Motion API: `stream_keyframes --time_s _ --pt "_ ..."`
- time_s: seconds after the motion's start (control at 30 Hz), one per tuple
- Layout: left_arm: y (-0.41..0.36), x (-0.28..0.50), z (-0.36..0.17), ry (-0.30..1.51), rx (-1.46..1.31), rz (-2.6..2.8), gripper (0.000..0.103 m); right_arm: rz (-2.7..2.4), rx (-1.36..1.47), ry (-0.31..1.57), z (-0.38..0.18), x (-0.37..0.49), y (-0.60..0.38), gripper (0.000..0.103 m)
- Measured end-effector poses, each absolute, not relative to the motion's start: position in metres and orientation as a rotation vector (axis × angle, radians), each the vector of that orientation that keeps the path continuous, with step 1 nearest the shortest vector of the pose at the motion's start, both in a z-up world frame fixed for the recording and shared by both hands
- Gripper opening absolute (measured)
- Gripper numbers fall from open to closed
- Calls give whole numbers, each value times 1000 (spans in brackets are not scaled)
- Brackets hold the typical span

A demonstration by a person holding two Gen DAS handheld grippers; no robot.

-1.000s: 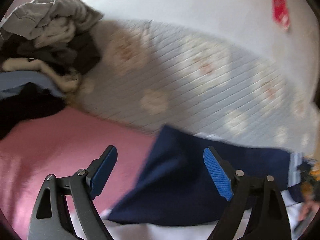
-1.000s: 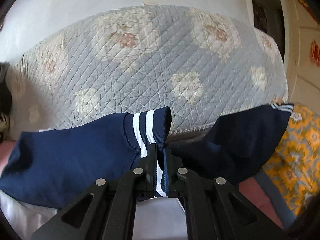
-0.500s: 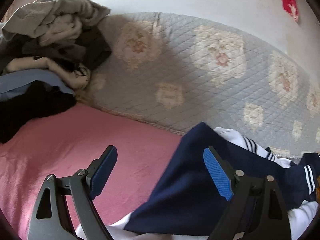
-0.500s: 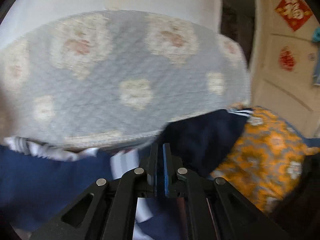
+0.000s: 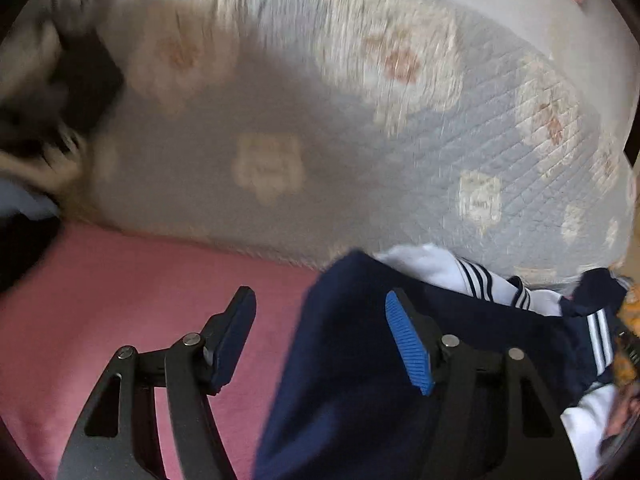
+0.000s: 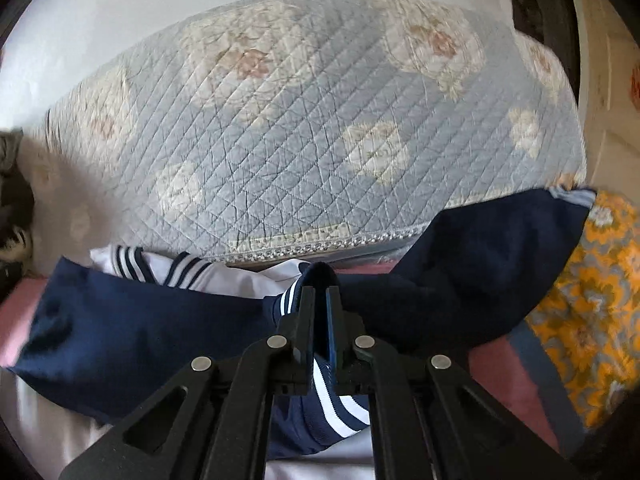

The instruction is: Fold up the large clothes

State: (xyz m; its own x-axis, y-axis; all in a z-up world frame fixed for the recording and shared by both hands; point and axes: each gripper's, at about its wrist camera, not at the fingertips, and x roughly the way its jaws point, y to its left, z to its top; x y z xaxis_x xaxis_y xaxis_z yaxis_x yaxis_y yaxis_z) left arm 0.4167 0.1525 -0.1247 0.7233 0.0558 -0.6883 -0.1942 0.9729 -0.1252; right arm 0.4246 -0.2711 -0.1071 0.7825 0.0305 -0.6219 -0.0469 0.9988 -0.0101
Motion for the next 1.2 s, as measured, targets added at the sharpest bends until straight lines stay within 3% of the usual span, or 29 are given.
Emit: stream_keyframes --time_s 0.07,0.1,0.13,0.2,0.33,0.53,0.6,0.67,0.73,0.83,1.0,1.2 --pt "152 424 -142 790 -178 154 63 28 -66 676 -111 426 -265 6" --pt "150 425 -150 812 -165 151 51 27 -70 682 -112 427 -264 6" --pt "150 427 -157 839 -172 129 27 31 -63 691 -113 428 -264 6" --pt "151 426 -164 869 -239 41 10 43 -32 697 -114 429 -267 6" --pt "146 401 -151 783 -250 -105 6 25 -42 703 -116 430 -269 6" --pt "98 399 -170 871 -128 -244 5 39 -47 688 -112 426 -265 6" --pt "76 398 -177 909 -85 -284 6 35 -59 683 -112 425 -263 7" --pt "68 397 -180 934 -107 -280 15 26 -73 696 -116 427 -260 7" --pt "64 386 -170 881 -106 -275 38 22 -77 717 -119 429 -259 7" --pt "68 368 -143 711 -99 -244 61 14 -79 712 -118 429 -260 8" --pt "88 365 -130 570 -45 -36 77 -6 -75 713 -118 428 -262 21" --pt "89 408 -178 821 -48 -34 78 -9 -98 716 -121 427 -257 21"
